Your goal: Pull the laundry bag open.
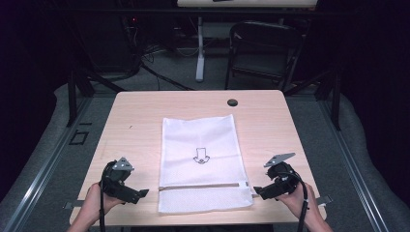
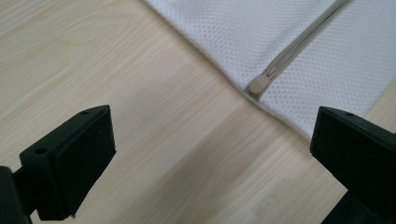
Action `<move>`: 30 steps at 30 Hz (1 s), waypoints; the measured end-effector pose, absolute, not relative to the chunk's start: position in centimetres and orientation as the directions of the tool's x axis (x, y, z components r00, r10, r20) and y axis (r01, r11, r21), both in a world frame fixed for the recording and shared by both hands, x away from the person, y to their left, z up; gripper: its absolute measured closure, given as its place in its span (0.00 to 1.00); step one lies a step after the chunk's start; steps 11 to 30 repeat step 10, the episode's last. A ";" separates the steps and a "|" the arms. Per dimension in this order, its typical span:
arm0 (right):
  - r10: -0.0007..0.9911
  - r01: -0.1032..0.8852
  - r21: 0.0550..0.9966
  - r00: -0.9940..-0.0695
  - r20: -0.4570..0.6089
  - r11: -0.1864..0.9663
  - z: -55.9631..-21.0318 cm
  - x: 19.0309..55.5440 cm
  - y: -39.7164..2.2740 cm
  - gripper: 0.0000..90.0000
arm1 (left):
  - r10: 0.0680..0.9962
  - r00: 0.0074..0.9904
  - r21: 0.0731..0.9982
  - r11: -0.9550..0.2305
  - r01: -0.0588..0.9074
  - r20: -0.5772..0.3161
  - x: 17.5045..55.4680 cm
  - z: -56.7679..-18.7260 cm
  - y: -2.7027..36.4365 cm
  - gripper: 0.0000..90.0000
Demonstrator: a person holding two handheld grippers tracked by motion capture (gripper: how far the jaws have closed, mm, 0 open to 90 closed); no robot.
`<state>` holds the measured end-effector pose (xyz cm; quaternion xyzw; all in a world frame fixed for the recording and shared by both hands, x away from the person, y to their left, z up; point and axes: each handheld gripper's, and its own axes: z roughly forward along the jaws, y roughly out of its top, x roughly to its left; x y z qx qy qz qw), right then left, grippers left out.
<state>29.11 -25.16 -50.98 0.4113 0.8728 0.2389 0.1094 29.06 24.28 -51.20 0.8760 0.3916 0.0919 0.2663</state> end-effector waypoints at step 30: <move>0.815 0.712 0.497 -0.579 0.015 0.496 -51.4 28.7 -27.0 0.00 | 0.763 0.646 0.527 -0.541 0.656 -0.020 29.2 -51.2 25.3 0.00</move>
